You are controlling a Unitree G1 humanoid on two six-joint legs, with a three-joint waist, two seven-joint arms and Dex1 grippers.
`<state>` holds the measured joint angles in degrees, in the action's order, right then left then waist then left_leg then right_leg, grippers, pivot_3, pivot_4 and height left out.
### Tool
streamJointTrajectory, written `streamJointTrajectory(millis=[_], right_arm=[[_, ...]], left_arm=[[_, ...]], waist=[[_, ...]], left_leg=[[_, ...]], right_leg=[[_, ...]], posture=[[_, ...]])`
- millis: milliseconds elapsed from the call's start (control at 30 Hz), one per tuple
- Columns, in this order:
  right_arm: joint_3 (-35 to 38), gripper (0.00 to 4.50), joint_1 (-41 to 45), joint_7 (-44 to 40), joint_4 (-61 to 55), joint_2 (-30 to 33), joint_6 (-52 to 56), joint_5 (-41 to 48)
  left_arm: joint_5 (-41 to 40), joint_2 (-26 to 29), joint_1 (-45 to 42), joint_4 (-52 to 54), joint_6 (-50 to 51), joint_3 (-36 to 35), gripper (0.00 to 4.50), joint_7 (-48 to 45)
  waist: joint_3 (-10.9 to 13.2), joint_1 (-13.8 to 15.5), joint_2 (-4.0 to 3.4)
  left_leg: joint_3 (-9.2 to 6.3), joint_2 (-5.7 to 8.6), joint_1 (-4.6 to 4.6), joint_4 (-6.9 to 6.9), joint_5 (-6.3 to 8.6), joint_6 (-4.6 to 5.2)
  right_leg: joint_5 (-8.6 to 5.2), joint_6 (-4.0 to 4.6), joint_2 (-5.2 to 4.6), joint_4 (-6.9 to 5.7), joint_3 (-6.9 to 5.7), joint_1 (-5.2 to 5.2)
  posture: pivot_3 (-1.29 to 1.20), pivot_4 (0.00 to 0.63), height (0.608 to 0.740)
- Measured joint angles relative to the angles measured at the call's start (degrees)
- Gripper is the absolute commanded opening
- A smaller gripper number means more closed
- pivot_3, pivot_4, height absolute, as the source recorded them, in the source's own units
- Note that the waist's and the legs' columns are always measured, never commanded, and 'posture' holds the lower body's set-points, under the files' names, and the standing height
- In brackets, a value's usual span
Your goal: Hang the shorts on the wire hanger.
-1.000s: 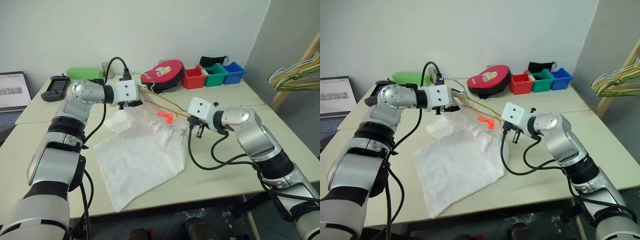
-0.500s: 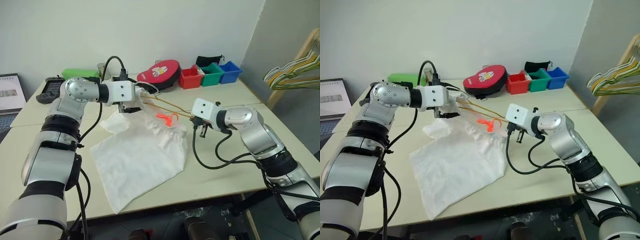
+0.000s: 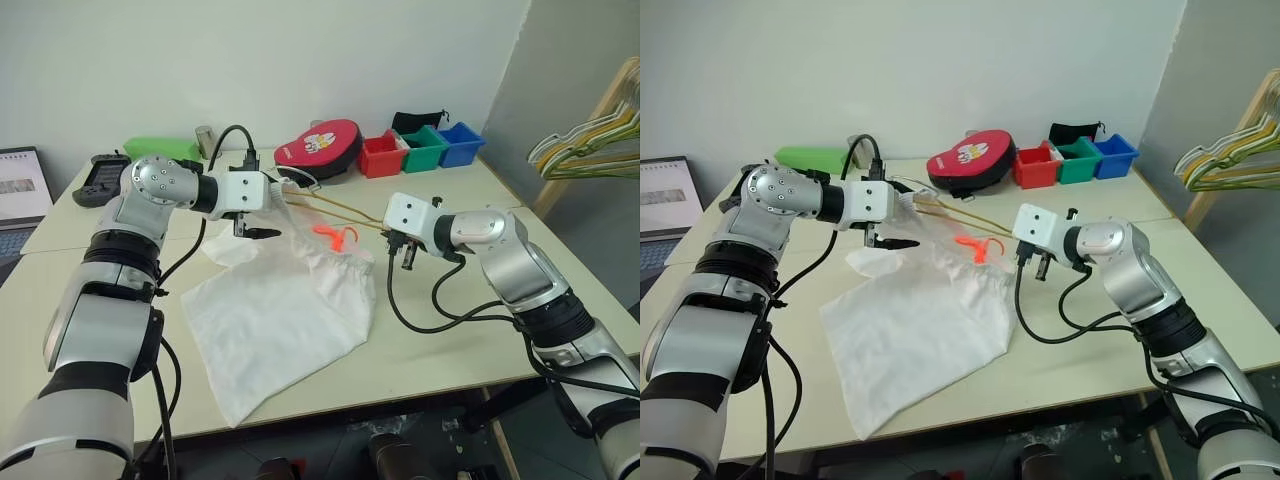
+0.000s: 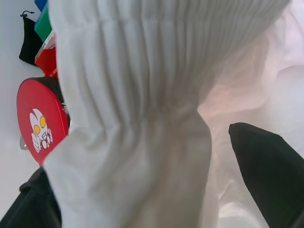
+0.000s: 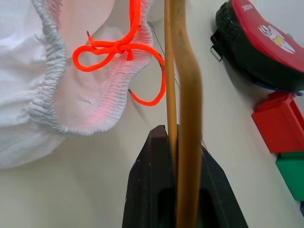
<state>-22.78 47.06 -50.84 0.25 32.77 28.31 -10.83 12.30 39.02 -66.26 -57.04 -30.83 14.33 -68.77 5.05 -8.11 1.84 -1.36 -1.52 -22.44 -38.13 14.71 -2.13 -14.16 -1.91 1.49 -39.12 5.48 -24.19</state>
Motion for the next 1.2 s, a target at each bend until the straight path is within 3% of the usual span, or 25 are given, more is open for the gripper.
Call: streamJointTrajectory(millis=[167,233,467,667,767,1200], right_arm=[[-0.5,0.00,0.2,1.0,0.0,0.4,-4.0,-2.7],[-0.5,0.00,0.2,1.1,0.0,0.3,-4.7,-3.6],[-0.6,0.00,0.2,1.1,0.0,0.1,-5.5,-4.2],[-0.4,0.00,0.2,0.7,0.1,0.0,-5.4,-4.1],[-0.4,0.00,0.2,0.3,0.1,-0.2,-4.9,-3.9],[-0.4,0.00,0.2,-0.3,0.7,-0.4,-4.8,-3.7]], left_arm=[[1.1,-0.3,-1.4,-1.8,-0.6,0.0,2.81,0.9],[1.3,-0.4,-1.4,-2.2,-0.6,0.1,2.59,1.7],[1.5,-0.5,-1.8,-3.6,-0.8,0.1,2.47,3.0],[2.6,-0.4,-2.0,-3.7,-2.1,0.5,1.32,2.9],[2.3,-0.5,-2.0,-3.7,-2.0,0.3,1.57,3.0],[0.0,-0.5,-2.1,-3.3,-1.6,-1.0,4.34,0.5]], waist=[[0.0,-0.1,0.00],[0.0,-0.1,0.00],[0.0,-0.1,0.00],[0.0,-0.1,0.00],[0.0,-0.1,0.01],[0.0,-0.1,0.01]], left_leg=[[0.01,0.00,0.01,0.00,0.00,0.00],[-0.01,-0.01,0.01,0.00,0.00,0.00],[0.00,0.00,0.00,-0.01,0.00,0.00],[0.00,0.00,0.01,-0.01,0.00,0.00],[-0.01,0.00,0.01,-0.02,0.00,0.00],[-0.01,0.00,0.01,-0.03,0.00,0.00]], right_leg=[[0.01,0.01,0.00,-0.01,0.00,0.00],[0.01,0.01,0.00,-0.02,-0.01,-0.01],[0.01,0.02,0.00,-0.02,0.00,0.00],[0.04,0.07,0.00,-0.03,0.00,0.00],[0.04,0.06,0.00,-0.03,0.00,0.01],[0.09,0.15,0.00,-0.04,0.00,0.01]], posture=[[-0.08,0.000,0.740],[-0.08,0.000,0.740],[-0.08,0.000,0.740],[-0.07,0.000,0.740],[-0.07,0.000,0.740],[-0.06,0.000,0.740]])
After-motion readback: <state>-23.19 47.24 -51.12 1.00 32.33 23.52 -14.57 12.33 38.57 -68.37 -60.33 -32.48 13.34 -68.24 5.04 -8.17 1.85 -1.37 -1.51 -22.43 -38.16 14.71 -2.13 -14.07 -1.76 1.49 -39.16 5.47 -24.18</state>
